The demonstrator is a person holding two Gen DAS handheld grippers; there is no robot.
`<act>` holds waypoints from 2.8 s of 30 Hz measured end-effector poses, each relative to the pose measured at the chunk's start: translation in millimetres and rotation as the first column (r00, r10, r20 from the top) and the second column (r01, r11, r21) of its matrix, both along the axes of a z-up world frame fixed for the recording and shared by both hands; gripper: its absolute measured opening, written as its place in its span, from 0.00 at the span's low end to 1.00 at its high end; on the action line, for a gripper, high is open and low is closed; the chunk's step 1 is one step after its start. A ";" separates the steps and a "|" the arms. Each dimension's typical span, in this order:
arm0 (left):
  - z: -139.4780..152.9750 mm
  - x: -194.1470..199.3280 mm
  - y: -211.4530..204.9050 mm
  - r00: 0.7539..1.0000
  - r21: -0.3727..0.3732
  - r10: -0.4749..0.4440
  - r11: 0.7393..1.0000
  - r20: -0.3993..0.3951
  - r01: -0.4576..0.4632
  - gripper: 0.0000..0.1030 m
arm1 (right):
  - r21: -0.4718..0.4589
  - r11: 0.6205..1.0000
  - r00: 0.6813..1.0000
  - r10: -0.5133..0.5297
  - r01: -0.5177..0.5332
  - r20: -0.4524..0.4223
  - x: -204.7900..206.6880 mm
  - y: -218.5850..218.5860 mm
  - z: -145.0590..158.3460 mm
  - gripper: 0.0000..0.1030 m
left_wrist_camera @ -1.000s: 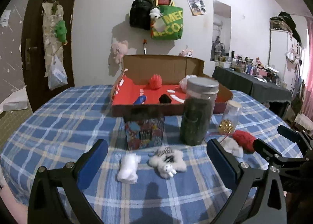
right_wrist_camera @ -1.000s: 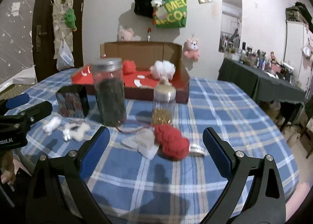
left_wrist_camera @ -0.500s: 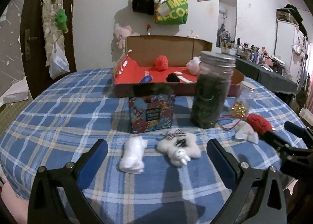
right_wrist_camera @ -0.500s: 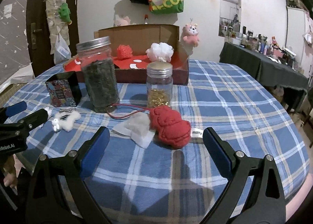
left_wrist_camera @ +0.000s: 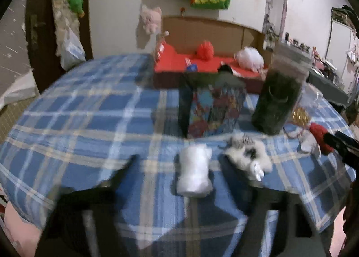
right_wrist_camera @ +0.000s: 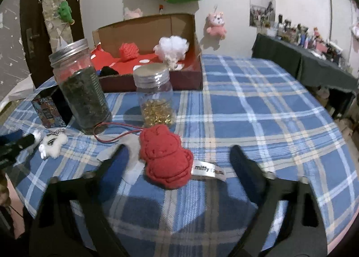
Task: Organize soft objects
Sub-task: 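Grasp the white fluffy item with the left tool while the right tool grasps the red knitted bear, then lift and carry the white item and red bear over into the box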
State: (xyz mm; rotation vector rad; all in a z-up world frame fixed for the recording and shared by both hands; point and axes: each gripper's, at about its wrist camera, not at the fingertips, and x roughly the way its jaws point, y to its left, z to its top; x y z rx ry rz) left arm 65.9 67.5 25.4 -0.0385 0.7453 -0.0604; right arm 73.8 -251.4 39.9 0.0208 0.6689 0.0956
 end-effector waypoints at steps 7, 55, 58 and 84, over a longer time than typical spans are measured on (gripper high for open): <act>5.3 -7.6 -9.6 0.999 0.003 -0.049 0.999 0.019 0.049 0.17 | 0.085 0.993 0.995 0.089 -0.085 -0.039 4.3 3.6 -10.4 0.34; 83.0 36.6 -15.9 0.985 0.008 -0.121 0.993 0.125 0.121 0.17 | 0.272 0.959 0.991 0.053 -0.085 0.122 24.8 -30.5 75.3 0.34; 85.4 48.8 -16.7 0.985 0.009 -0.131 0.991 0.111 0.131 0.17 | 0.263 0.960 0.991 0.065 -0.094 0.116 36.6 -28.4 78.1 0.34; 103.3 125.7 -33.8 0.956 0.002 -0.293 0.956 0.001 0.293 0.17 | 0.224 0.949 0.973 0.230 -0.223 -0.004 129.0 -7.5 89.8 0.35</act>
